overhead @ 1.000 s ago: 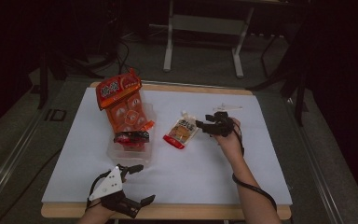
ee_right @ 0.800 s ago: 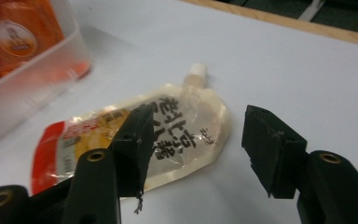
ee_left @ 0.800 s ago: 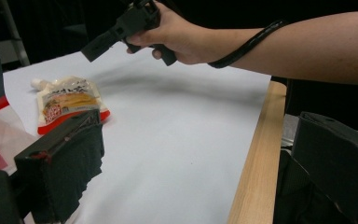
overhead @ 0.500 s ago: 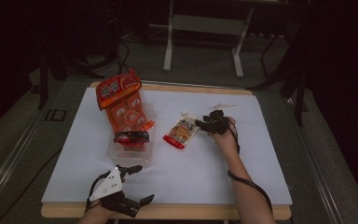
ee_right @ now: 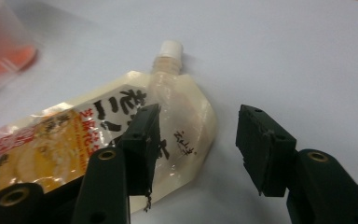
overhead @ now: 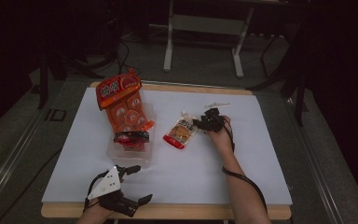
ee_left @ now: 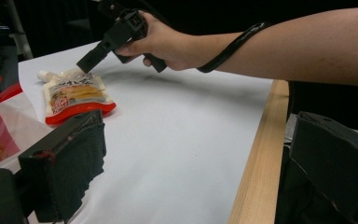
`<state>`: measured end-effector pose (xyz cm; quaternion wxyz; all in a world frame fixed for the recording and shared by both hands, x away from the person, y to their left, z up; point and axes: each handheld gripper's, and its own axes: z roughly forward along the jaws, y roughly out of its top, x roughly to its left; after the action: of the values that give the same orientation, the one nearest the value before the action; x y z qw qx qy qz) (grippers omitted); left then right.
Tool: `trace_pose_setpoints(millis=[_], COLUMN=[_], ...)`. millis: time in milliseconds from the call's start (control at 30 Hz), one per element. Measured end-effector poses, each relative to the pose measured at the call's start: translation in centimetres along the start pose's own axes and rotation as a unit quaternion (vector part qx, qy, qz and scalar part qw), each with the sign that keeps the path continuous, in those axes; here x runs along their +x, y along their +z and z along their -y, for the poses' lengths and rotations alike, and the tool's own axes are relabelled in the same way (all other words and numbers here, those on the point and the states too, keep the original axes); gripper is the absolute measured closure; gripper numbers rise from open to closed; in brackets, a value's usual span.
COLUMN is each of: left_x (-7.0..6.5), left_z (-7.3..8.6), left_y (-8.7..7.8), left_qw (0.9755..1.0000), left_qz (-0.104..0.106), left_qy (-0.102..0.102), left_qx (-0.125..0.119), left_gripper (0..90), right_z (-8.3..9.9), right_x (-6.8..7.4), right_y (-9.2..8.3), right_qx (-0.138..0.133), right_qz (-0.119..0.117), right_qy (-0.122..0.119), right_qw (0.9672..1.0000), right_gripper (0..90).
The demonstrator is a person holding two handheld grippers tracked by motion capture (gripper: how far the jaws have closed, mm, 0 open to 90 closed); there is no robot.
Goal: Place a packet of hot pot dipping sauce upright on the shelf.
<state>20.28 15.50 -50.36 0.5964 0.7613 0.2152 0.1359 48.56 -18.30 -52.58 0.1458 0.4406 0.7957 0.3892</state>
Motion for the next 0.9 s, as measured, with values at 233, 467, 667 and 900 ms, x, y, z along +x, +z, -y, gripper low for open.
trace_pose_setpoints(millis=[233,467,667,900], left_x=[0.2,0.2,0.0,-0.1], left_z=[0.1,0.1,0.0,0.1], left_y=[0.1,0.1,0.1,0.3], left_qw=[1.0000,1.0000,1.0000,1.0000], left_qz=[0.003,0.004,0.001,0.007], left_qy=[-0.006,-0.005,0.003,0.005], left_qx=[0.003,0.002,0.004,-0.002], left_gripper=[4.2,4.8,4.8,4.7], right_z=[0.5,0.6,0.4,0.0], right_x=[0.7,1.5,2.2,2.3], right_y=[1.2,1.3,1.2,0.3], right_qx=[0.022,0.025,0.036,0.039], right_qz=[0.013,0.019,0.009,0.001], right_qy=[-0.021,-0.051,-0.053,-0.025], right_qw=[0.9994,0.9982,0.9979,0.9989], right_gripper=[46.8,58.9,86.7,89.2])
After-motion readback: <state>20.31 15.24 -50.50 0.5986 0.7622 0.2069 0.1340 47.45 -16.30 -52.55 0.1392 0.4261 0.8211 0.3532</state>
